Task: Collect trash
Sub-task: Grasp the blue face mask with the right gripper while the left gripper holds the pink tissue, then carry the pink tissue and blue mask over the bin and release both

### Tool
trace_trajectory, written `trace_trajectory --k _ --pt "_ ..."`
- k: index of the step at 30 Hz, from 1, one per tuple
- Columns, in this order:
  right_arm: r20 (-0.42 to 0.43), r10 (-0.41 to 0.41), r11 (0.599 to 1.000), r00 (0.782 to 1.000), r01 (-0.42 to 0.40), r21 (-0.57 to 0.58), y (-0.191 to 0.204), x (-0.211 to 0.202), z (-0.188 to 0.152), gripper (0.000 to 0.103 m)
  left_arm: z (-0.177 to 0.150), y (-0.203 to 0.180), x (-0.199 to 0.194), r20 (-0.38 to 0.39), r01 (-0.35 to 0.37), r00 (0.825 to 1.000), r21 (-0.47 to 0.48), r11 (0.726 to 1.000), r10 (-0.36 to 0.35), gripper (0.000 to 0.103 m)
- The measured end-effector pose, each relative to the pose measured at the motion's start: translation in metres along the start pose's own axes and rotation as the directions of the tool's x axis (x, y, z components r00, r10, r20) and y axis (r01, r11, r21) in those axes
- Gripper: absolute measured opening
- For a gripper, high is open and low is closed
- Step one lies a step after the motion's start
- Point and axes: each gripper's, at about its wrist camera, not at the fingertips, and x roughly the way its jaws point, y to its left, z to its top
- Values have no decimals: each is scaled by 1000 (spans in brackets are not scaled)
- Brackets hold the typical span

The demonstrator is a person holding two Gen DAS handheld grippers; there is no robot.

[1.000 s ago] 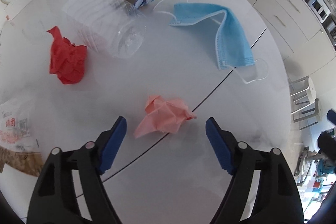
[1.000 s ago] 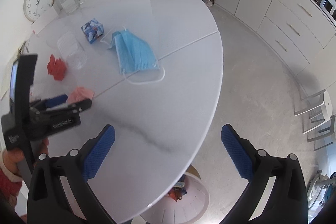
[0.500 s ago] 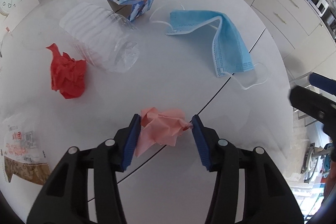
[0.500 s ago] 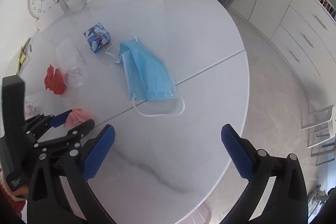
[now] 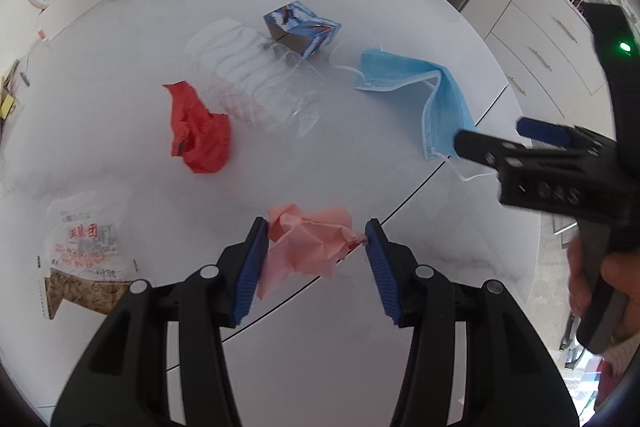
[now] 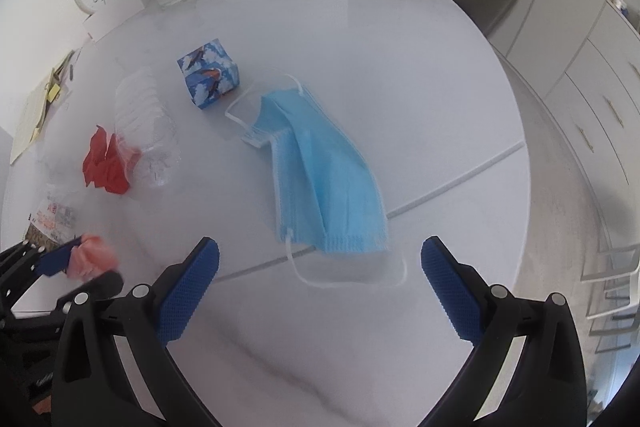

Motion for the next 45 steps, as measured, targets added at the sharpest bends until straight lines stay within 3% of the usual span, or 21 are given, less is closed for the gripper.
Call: trace_trajectory --k 3,6,8,10,19,30,36,45 --pt "1 1 1000 1000 -1 -13 2 20 17 99 1 4 -3 5 -10 1000 0 1000 10 49" --pt "-34 25 1000 999 -25 -4 0 39 31 66 1 7 -4 10 -22 1000 7 1000 22 49" --pt "-57 34 999 998 -33 19 -4 45 32 29 2 8 -6 15 -23 1000 13 1000 23 49" --pt "-66 47 998 997 -44 40 -8 41 28 17 1 6 -9 23 -25 999 21 999 24 49" --pt "-24 39 997 999 -37 71 -27 -38 -51 15 -18 -28 -34 38 22 999 91 996 -26 49" --pt "-49 35 967 998 -22 253 -79 -125 -205 15 -103 -125 -61 -26 111 994 237 965 -108 49" --pt "-71 28 961 997 -7 278 -95 -146 -270 15 -149 -175 -69 -50 132 991 299 945 -123 49" --pt "-99 44 958 994 -14 286 -104 -155 -328 17 -206 -221 -58 -139 186 980 343 921 -145 49"
